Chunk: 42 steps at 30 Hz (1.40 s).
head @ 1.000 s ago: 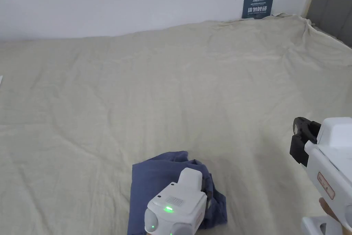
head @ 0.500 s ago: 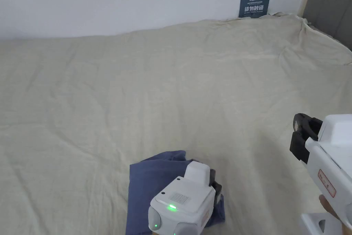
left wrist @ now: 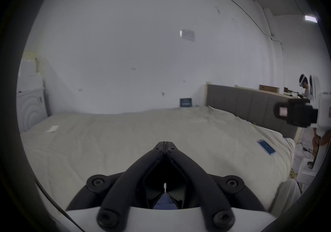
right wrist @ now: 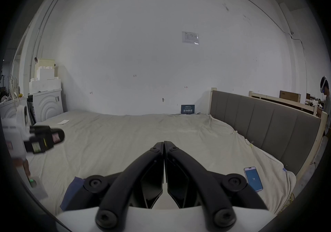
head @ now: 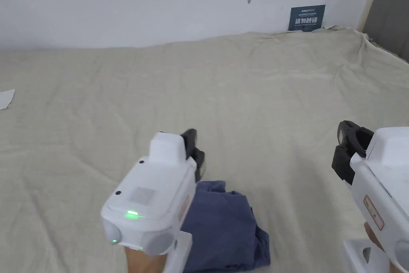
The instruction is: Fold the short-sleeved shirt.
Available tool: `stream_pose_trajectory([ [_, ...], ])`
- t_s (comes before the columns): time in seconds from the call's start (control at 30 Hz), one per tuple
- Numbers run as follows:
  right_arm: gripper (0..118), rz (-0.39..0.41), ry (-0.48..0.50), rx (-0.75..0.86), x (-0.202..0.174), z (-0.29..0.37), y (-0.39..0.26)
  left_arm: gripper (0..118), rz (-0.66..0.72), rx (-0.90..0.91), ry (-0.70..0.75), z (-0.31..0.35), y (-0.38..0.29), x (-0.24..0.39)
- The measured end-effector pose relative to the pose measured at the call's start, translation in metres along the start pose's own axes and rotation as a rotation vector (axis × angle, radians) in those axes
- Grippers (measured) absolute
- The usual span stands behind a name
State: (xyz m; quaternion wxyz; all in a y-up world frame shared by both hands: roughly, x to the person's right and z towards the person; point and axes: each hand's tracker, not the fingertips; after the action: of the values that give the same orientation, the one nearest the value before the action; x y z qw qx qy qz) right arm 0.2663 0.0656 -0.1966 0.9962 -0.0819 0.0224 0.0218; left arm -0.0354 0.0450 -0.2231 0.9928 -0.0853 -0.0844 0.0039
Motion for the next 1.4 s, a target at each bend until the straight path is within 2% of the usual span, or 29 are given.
stream_pose_trajectory([
  [0.23, 0, 0.002, 0.002, 0.052, -0.022, 0.004, 0.009, 0, -0.017, 0.079, 0.217, 0.020, 0.015, -0.069],
  [0.5, 0, 0.004, -0.003, 0.089, -0.035, 0.005, 0.008, 0, -0.030, 0.078, 0.356, 0.041, 0.006, -0.120],
  [0.8, 0, 0.002, 0.021, 0.092, -0.027, 0.004, 0.012, 0, -0.033, 0.074, 0.389, 0.048, 0.004, -0.129],
  [1.07, 0, -0.007, 0.037, 0.086, -0.046, -0.007, 0.003, 0, -0.034, 0.063, 0.378, 0.046, 0.001, -0.126],
  [1.4, 0, -0.023, 0.105, -0.034, -0.102, -0.038, -0.035, 0, -0.011, 0.057, 0.370, 0.045, -0.002, -0.127],
])
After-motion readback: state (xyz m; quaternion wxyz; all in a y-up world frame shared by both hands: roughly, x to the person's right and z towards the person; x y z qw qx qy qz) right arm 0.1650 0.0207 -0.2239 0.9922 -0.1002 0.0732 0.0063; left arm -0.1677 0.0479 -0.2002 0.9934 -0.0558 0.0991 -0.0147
